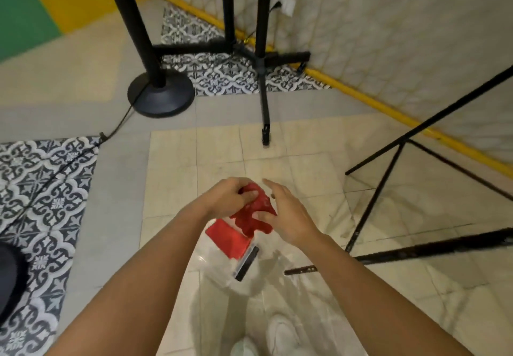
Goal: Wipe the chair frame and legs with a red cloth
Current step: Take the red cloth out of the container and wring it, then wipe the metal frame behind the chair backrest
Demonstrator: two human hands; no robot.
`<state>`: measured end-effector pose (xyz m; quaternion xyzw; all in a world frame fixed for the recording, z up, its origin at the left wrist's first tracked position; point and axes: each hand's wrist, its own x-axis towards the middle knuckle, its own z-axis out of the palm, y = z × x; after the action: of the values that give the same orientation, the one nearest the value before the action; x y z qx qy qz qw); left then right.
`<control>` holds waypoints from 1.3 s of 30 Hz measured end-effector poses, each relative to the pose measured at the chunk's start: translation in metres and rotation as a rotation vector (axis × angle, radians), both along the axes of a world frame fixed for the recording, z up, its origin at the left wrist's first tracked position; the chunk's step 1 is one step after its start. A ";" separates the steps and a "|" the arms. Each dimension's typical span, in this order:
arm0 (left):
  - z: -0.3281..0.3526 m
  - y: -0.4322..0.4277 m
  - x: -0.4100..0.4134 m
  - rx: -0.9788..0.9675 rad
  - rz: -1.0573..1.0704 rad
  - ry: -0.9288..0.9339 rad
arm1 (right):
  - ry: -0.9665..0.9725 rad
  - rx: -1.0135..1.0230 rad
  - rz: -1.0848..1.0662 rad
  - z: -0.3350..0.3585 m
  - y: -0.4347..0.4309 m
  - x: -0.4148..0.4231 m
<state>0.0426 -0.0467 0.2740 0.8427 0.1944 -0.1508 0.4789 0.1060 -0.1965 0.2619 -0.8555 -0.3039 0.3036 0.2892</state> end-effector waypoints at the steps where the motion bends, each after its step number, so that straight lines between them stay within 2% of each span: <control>1: 0.016 -0.004 0.000 -0.002 -0.027 -0.037 | 0.001 0.030 -0.015 0.012 -0.006 -0.002; 8: 0.128 -0.054 -0.012 -0.105 0.003 -0.310 | -0.057 0.273 -0.152 0.112 -0.059 -0.016; 14: 0.208 -0.106 -0.026 -0.172 0.057 -0.488 | -0.117 0.342 -0.205 0.193 -0.113 -0.034; 19: 0.281 -0.155 -0.029 -0.136 0.066 -0.654 | -0.151 0.439 -0.255 0.262 -0.165 -0.046; 23: 0.318 -0.183 -0.029 -0.172 0.132 -0.766 | -0.136 0.502 -0.228 0.306 -0.196 -0.053; 25: 0.335 -0.197 -0.029 -0.202 0.179 -0.817 | -0.201 0.533 -0.230 0.329 -0.211 -0.057; 32: 0.367 -0.229 -0.032 0.148 0.182 -0.834 | -0.338 0.673 -0.210 0.374 -0.234 -0.063; 33: 0.370 -0.231 -0.034 0.127 0.167 -0.834 | -0.324 0.693 -0.221 0.376 -0.233 -0.065; 36: 0.385 -0.243 -0.043 -0.129 0.097 -0.747 | -0.255 0.774 -0.293 0.387 -0.239 -0.073; 39: 0.396 -0.250 -0.050 -0.274 0.025 -0.666 | -0.294 0.796 -0.379 0.401 -0.245 -0.078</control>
<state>-0.0070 -0.2967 0.6705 0.7712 0.0158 0.1133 0.6263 0.0285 -0.4416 0.6630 -0.7525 -0.2728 -0.0195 0.5991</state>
